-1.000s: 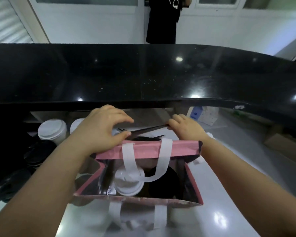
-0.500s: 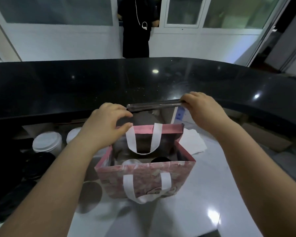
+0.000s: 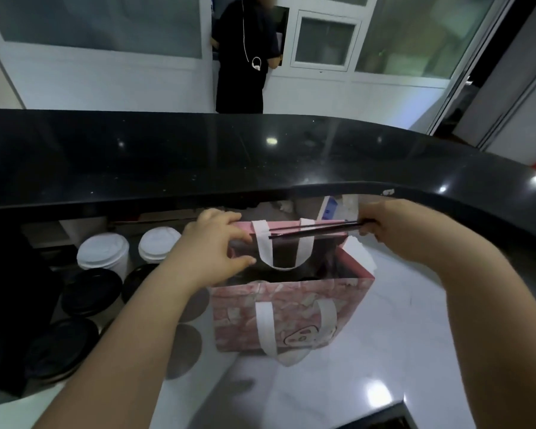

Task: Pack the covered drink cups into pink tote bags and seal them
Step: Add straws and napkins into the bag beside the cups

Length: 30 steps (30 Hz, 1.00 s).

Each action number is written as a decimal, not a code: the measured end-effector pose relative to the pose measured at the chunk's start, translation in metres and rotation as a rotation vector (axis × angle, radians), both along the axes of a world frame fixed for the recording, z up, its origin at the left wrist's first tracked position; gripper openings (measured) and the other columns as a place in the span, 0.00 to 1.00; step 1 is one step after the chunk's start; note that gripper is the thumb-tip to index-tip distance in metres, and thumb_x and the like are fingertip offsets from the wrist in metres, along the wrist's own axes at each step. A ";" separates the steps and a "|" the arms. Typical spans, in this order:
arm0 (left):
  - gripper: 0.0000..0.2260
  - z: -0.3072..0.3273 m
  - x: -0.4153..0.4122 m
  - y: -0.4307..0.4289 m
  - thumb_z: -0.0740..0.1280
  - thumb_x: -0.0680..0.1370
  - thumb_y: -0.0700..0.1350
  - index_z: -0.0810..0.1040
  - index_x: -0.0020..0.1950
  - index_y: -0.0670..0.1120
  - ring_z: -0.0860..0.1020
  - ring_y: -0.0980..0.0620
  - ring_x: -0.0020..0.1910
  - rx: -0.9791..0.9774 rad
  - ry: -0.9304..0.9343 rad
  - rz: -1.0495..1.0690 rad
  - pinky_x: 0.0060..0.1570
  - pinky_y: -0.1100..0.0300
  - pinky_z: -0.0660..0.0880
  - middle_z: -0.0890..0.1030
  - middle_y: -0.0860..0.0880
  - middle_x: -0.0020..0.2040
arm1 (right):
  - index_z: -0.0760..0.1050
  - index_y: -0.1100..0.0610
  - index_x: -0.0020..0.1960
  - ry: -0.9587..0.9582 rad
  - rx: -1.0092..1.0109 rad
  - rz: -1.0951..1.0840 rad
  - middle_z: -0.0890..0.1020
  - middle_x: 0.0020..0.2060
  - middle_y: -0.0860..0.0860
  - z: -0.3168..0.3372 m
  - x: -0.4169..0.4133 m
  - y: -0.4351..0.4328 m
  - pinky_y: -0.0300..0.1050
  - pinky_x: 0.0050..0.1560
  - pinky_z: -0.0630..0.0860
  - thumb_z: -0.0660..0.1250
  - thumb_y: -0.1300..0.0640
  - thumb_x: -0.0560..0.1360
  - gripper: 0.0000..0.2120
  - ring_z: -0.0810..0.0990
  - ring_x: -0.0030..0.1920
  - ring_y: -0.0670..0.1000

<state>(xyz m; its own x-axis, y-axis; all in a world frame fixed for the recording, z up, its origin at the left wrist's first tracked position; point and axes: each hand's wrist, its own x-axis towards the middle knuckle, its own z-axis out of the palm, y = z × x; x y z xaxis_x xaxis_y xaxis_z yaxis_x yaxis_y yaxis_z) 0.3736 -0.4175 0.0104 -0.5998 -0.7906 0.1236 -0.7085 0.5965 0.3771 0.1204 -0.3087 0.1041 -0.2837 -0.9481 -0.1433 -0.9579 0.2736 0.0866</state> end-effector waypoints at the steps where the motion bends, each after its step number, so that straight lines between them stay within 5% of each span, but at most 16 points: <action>1: 0.24 -0.002 -0.001 -0.001 0.72 0.71 0.62 0.75 0.66 0.61 0.54 0.50 0.76 0.017 -0.031 0.001 0.72 0.44 0.61 0.62 0.54 0.77 | 0.75 0.50 0.54 -0.011 0.006 -0.007 0.78 0.42 0.51 0.005 0.004 0.004 0.39 0.42 0.74 0.64 0.58 0.79 0.06 0.77 0.42 0.52; 6: 0.41 -0.006 -0.001 -0.005 0.73 0.68 0.65 0.60 0.77 0.60 0.42 0.50 0.79 0.048 -0.070 -0.010 0.74 0.42 0.55 0.46 0.53 0.81 | 0.74 0.54 0.50 0.004 0.075 -0.081 0.74 0.40 0.49 0.013 0.022 0.009 0.34 0.32 0.62 0.64 0.59 0.79 0.02 0.72 0.39 0.49; 10: 0.48 -0.005 0.000 -0.005 0.74 0.64 0.67 0.54 0.78 0.60 0.36 0.51 0.78 0.070 -0.081 -0.063 0.74 0.40 0.54 0.40 0.54 0.80 | 0.75 0.52 0.55 0.192 0.059 0.051 0.78 0.42 0.48 -0.019 0.041 0.000 0.44 0.44 0.77 0.63 0.62 0.76 0.10 0.77 0.41 0.50; 14: 0.52 -0.008 0.000 -0.006 0.73 0.64 0.69 0.50 0.80 0.57 0.34 0.50 0.77 0.087 -0.124 -0.106 0.74 0.39 0.55 0.37 0.54 0.80 | 0.73 0.52 0.58 0.180 -0.023 0.218 0.76 0.44 0.50 -0.057 0.061 -0.022 0.47 0.45 0.74 0.66 0.61 0.74 0.13 0.75 0.44 0.53; 19: 0.53 -0.009 0.002 -0.011 0.74 0.64 0.68 0.47 0.80 0.59 0.33 0.50 0.77 0.086 -0.120 -0.132 0.75 0.39 0.54 0.37 0.54 0.80 | 0.68 0.50 0.66 0.101 -0.102 0.188 0.78 0.58 0.51 -0.073 0.050 -0.029 0.51 0.56 0.72 0.64 0.55 0.77 0.17 0.75 0.56 0.57; 23: 0.45 -0.006 0.003 -0.011 0.69 0.64 0.72 0.57 0.77 0.60 0.38 0.50 0.78 0.019 -0.079 -0.112 0.74 0.40 0.50 0.45 0.53 0.81 | 0.74 0.47 0.63 -0.102 -0.175 0.123 0.78 0.58 0.48 -0.066 0.045 -0.024 0.48 0.52 0.75 0.68 0.54 0.76 0.16 0.76 0.56 0.54; 26: 0.25 0.002 0.001 -0.009 0.66 0.70 0.69 0.75 0.64 0.61 0.47 0.47 0.79 -0.208 -0.003 -0.071 0.74 0.37 0.41 0.58 0.50 0.79 | 0.77 0.47 0.60 -0.180 -0.293 0.118 0.79 0.56 0.46 -0.061 0.045 -0.022 0.45 0.49 0.74 0.68 0.55 0.75 0.14 0.75 0.54 0.51; 30: 0.15 0.018 -0.009 -0.011 0.67 0.74 0.60 0.80 0.56 0.55 0.59 0.45 0.75 -0.317 0.088 -0.069 0.73 0.39 0.51 0.70 0.50 0.73 | 0.80 0.49 0.55 -0.227 -0.453 0.133 0.76 0.42 0.44 -0.052 0.047 -0.029 0.38 0.37 0.66 0.69 0.58 0.75 0.10 0.70 0.40 0.45</action>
<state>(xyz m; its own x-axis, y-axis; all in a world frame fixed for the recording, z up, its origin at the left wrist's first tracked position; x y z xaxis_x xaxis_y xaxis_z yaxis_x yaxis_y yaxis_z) 0.3644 -0.4283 0.0286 -0.6267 -0.6625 0.4103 -0.6355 0.7392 0.2228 0.1669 -0.3376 0.0519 -0.1663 -0.9551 0.2451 -0.9678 0.1104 -0.2264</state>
